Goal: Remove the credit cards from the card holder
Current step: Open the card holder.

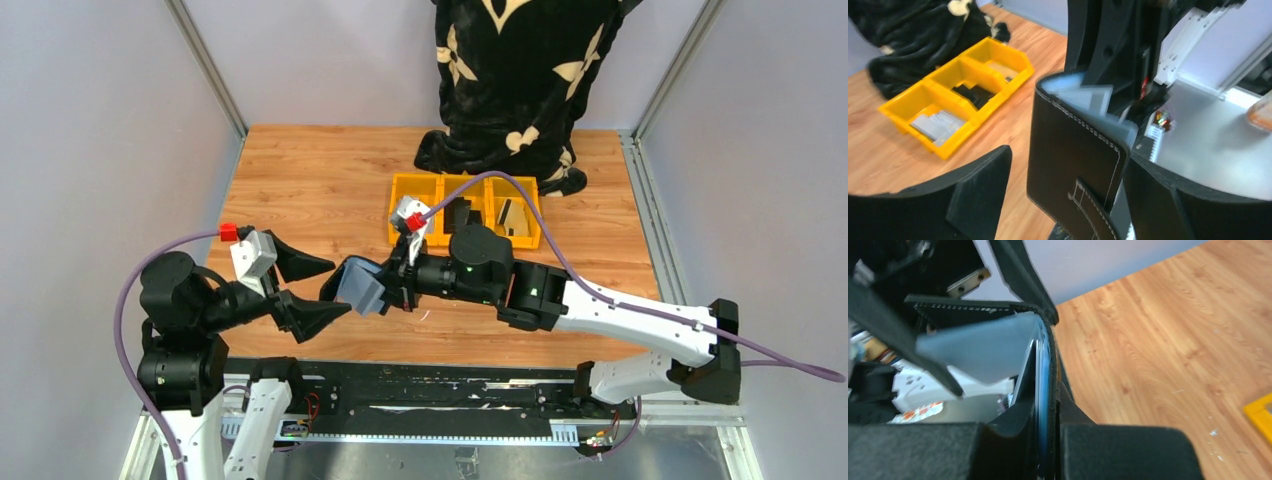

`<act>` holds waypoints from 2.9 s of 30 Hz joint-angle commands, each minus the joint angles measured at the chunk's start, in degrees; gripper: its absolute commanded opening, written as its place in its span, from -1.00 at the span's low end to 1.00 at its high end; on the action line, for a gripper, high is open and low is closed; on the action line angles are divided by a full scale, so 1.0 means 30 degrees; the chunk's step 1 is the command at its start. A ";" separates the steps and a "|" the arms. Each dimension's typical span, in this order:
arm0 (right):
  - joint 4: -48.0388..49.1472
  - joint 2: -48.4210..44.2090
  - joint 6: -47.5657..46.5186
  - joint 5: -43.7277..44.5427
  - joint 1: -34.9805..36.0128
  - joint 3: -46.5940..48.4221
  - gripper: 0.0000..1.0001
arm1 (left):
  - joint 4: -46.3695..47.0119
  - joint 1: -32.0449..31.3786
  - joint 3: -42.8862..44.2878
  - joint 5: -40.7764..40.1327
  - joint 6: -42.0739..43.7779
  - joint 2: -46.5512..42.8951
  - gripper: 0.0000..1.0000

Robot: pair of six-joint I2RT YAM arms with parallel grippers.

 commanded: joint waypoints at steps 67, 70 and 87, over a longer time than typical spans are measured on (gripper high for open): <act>-0.0034 -0.2533 0.0528 -0.5403 -0.1756 -0.1671 -1.00 | -0.3510 -0.0109 0.0972 0.3866 0.2292 0.2012 -0.57; 0.0396 -0.2497 0.0807 -0.5889 -0.1859 -0.1854 -1.00 | -0.3516 -0.0101 0.0867 0.3889 0.2264 0.1938 -0.73; 0.2915 -0.3266 0.3329 -0.7346 -0.5411 -0.2979 0.23 | -0.3566 -0.0093 0.2310 0.2703 -0.0947 0.4396 -1.00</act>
